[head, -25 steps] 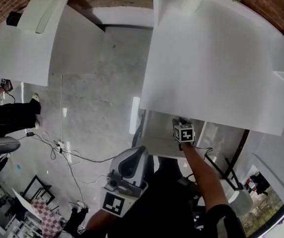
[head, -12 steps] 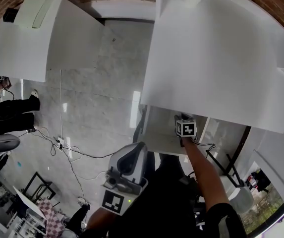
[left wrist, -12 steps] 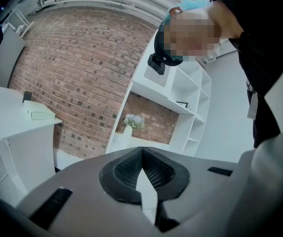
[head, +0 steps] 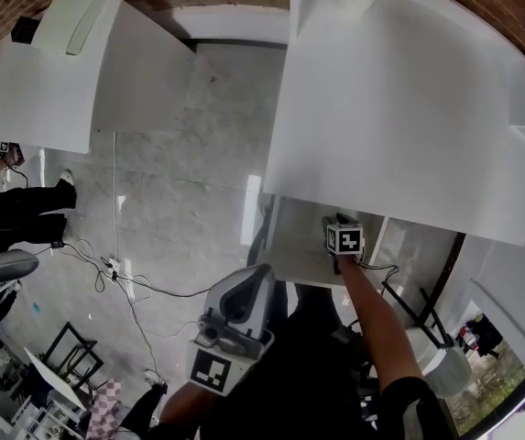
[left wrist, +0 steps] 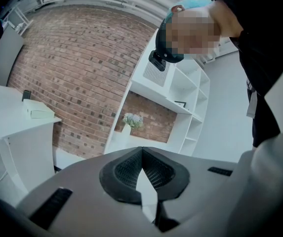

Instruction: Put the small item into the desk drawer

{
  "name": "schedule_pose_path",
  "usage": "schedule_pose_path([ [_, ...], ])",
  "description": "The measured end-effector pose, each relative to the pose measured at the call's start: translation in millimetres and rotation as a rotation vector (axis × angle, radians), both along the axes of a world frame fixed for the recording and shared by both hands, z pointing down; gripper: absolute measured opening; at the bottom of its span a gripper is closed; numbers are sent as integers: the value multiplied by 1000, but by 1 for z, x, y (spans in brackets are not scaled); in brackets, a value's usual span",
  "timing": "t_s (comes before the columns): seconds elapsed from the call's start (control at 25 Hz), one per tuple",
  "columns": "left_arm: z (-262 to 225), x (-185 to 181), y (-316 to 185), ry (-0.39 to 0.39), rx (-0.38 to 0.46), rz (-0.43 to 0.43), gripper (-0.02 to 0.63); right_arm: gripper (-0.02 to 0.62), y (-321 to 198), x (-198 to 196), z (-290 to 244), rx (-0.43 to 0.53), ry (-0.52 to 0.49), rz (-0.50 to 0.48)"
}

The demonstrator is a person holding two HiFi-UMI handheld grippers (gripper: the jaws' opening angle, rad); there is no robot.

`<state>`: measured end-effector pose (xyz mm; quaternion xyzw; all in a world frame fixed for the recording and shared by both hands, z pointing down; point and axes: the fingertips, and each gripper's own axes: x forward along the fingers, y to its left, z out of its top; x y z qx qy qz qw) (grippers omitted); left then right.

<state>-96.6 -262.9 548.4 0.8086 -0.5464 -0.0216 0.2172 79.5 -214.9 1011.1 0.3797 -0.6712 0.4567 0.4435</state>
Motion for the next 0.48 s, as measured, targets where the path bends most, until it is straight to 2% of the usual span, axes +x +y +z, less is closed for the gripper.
schedule_pose_path([
  [0.24, -12, 2, 9, 15, 3, 22, 18, 195, -1, -1, -28, 35, 6, -16],
  [0.4, -30, 9, 12, 23, 35, 42, 18, 192, -5, 2, -60, 63, -2, -23],
  [0.48, -41, 14, 16, 27, 51, 51, 18, 186, -1, 0, -78, 94, -23, -57],
])
